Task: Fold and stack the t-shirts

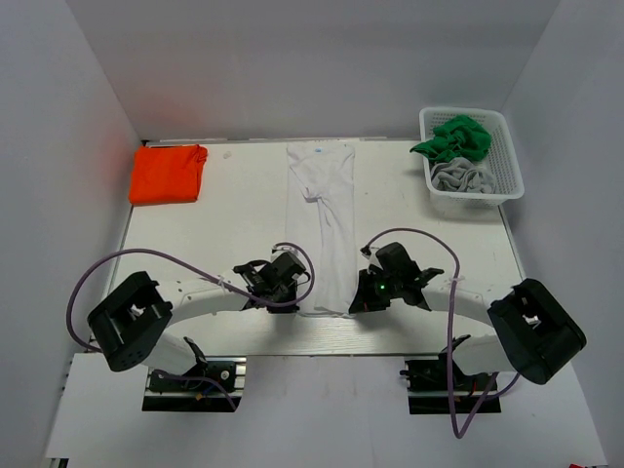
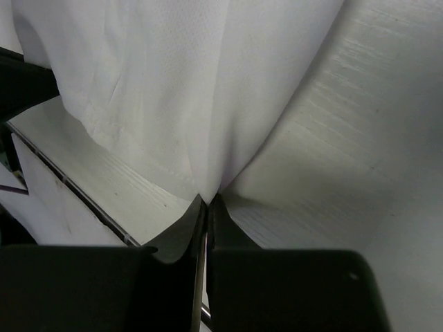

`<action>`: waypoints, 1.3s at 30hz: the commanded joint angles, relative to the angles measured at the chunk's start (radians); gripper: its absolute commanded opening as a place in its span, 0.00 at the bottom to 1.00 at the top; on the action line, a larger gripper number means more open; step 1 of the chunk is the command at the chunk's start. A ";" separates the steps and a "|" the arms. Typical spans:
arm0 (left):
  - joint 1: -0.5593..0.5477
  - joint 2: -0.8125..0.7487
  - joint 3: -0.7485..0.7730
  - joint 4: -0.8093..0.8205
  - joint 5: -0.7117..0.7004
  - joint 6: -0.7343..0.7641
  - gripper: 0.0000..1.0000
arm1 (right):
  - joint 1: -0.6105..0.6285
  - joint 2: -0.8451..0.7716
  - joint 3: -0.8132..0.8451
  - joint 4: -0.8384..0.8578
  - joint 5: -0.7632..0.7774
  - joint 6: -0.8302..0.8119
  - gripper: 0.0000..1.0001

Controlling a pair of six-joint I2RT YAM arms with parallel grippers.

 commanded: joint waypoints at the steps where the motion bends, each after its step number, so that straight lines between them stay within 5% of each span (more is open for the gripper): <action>1: -0.002 0.033 0.008 -0.012 0.013 0.021 0.00 | 0.013 -0.038 0.050 -0.048 0.059 -0.013 0.00; 10: 0.008 -0.033 0.169 -0.064 -0.188 0.031 0.00 | 0.008 -0.105 0.144 -0.008 0.202 -0.029 0.00; 17: 0.096 0.045 0.344 -0.133 -0.335 0.044 0.00 | 0.002 0.002 0.329 0.009 0.404 -0.074 0.00; 24: 0.225 0.177 0.535 -0.072 -0.313 0.105 0.00 | -0.041 0.145 0.508 0.073 0.533 -0.108 0.00; 39: 0.382 0.498 0.855 -0.022 -0.217 0.231 0.00 | -0.160 0.503 0.832 0.084 0.429 -0.148 0.00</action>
